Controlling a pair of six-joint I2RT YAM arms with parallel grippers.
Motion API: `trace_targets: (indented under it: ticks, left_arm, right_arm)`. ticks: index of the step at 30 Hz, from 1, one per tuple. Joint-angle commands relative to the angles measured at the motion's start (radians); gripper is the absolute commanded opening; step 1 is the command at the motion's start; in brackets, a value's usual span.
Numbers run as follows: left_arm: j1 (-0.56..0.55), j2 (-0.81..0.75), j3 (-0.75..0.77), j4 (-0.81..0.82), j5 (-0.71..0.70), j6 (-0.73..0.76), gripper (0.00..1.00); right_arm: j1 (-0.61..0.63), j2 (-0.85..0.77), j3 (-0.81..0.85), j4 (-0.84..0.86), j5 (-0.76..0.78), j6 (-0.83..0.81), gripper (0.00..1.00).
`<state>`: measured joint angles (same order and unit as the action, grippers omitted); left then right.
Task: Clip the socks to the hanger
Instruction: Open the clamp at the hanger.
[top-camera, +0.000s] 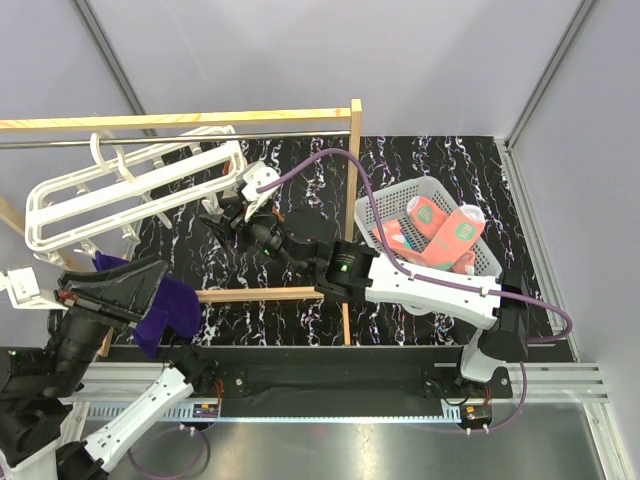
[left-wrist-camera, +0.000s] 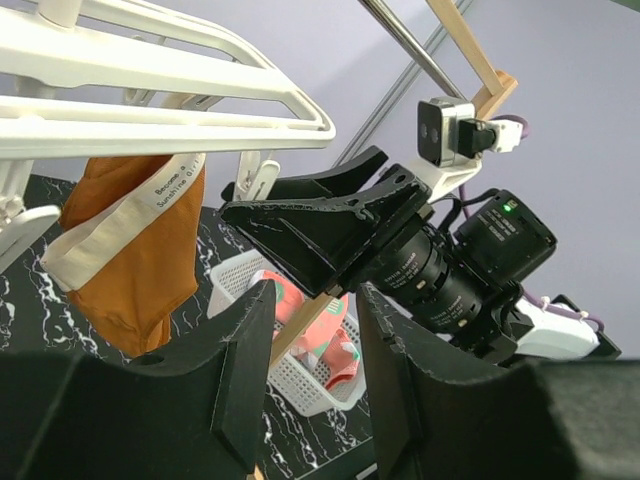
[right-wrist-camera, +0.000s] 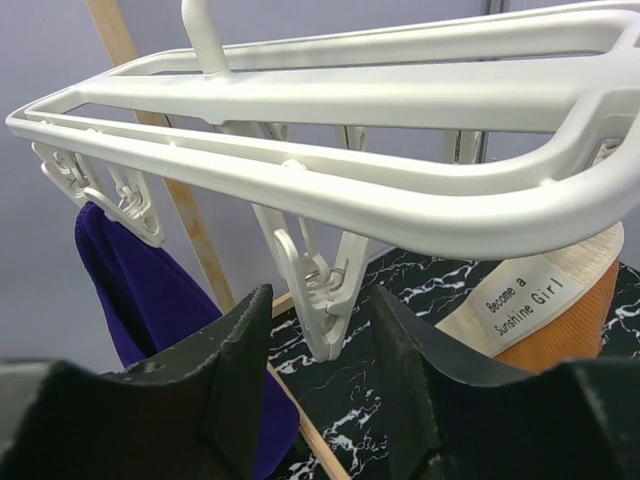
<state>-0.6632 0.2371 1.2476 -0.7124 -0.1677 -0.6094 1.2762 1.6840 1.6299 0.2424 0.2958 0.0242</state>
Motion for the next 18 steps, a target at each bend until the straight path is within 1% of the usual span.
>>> trace_targets:
  ticks: [1,2,5,6,9,11,13,15,16,17,18]
  left_arm:
    - [0.007,0.044,0.006,0.065,0.005,-0.013,0.42]
    - [0.007,0.053,0.007,0.071,0.007,-0.013,0.42]
    - [0.007,0.064,0.006,0.082,0.005,-0.015,0.41]
    - [0.007,0.068,0.006,0.086,0.004,-0.015,0.41]
    - [0.008,0.079,-0.002,0.102,0.007,-0.012,0.42]
    - [0.008,0.088,-0.002,0.116,0.013,-0.007,0.42]
    - [0.008,0.102,-0.002,0.122,0.025,-0.003,0.46]
    - [0.007,0.113,-0.002,0.143,0.058,0.006,0.50]
    - [0.007,0.123,-0.004,0.152,0.074,0.010,0.54]
    - [0.008,0.128,-0.004,0.163,0.101,0.011,0.56]
    - [0.008,0.134,0.004,0.162,0.109,0.011,0.58]
  right_arm:
    - [0.000,-0.004,0.007,0.074,0.020,-0.018,0.48]
    - [-0.003,-0.003,0.005,0.075,0.014,-0.020,0.46]
    - [-0.005,-0.007,-0.001,0.078,0.009,-0.017,0.34]
    - [-0.008,-0.012,-0.001,0.075,0.006,-0.014,0.28]
    - [-0.011,-0.027,-0.001,0.038,-0.018,0.009,0.25]
    - [-0.009,-0.043,0.007,-0.003,-0.053,0.036,0.13]
    - [-0.011,-0.058,0.004,-0.024,-0.090,0.069,0.04]
    - [-0.012,-0.076,0.027,-0.093,-0.107,0.098,0.00]
    - [-0.018,-0.082,0.039,-0.124,-0.133,0.129,0.00]
    - [-0.023,-0.089,0.073,-0.202,-0.150,0.152,0.00]
    - [-0.032,-0.092,0.096,-0.236,-0.168,0.178,0.00]
